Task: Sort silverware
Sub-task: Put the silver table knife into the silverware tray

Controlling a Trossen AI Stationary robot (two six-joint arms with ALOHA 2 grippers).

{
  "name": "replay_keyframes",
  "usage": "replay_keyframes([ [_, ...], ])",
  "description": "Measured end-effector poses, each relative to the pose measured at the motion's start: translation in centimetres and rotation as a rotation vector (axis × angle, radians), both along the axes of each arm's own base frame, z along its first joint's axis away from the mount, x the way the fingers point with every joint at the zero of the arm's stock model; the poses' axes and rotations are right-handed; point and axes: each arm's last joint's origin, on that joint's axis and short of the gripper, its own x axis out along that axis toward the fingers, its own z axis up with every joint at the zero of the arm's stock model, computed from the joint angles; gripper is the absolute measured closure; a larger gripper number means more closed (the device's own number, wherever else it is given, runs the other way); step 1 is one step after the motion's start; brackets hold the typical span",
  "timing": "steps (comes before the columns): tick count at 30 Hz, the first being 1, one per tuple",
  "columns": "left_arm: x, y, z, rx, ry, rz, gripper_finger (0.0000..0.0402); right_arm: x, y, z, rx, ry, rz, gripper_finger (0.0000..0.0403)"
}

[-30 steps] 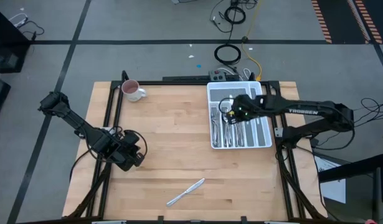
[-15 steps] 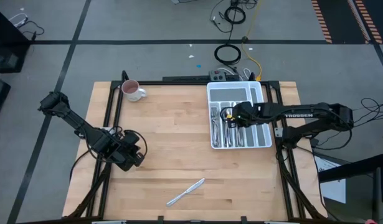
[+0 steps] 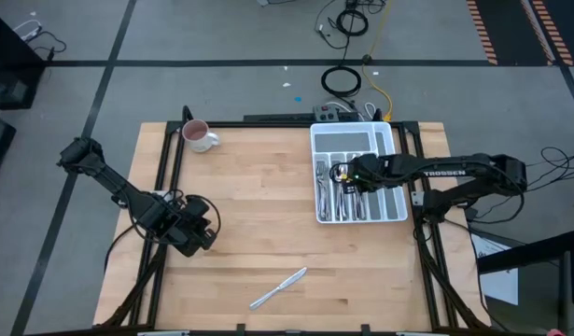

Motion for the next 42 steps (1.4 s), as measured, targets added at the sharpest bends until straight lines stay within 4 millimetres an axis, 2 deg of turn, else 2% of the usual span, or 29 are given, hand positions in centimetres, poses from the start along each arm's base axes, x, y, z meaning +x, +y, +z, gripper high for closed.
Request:
replay_keyframes([
  [6, 0.1, 0.0, 0.0, -0.002, -0.013, 0.001, 0.0386, 0.8, -0.2, -1.4, 0.014, 0.053, 0.002, 0.0399],
  [11, 0.2, -0.1, 0.0, -0.007, -0.021, 0.001, 0.0386, 1.5, -0.3, -2.6, 0.027, 0.083, 0.006, 0.039],
  [17, 0.2, -0.1, 0.0, -0.007, -0.021, 0.001, 0.0386, 1.7, -0.4, -3.2, 0.035, 0.098, -0.013, 0.0353],
  [22, 0.2, -0.1, 0.0, -0.007, -0.02, 0.0, 0.0386, 1.6, -0.3, -2.5, 0.022, 0.072, 0.018, 0.0308],
  [28, 0.2, -0.1, 0.0, -0.007, -0.02, 0.0, 0.0386, 1.9, -0.4, 0.4, -0.015, -0.017, 0.125, 0.0272],
  [31, 0.1, -0.1, 0.0, -0.013, -0.015, -0.002, 0.0386, 2.2, -0.3, 3.1, -0.08, -0.088, 0.256, 0.0269],
  [34, 0.2, -0.1, 0.0, -0.014, -0.015, -0.002, 0.0386, 3.1, 0.6, 6.5, -0.161, -0.196, 0.469, 0.0268],
  [38, 0.1, -0.1, 0.0, -0.014, -0.014, -0.003, 0.0386, 5.6, 3.4, 9.6, -0.224, -0.334, 0.771, 0.0266],
  [42, 0.1, -0.1, 0.0, -0.013, -0.014, -0.005, 0.0386, 9.2, 7.8, 10.0, -0.321, -0.36, 1.091, 0.0264],
])
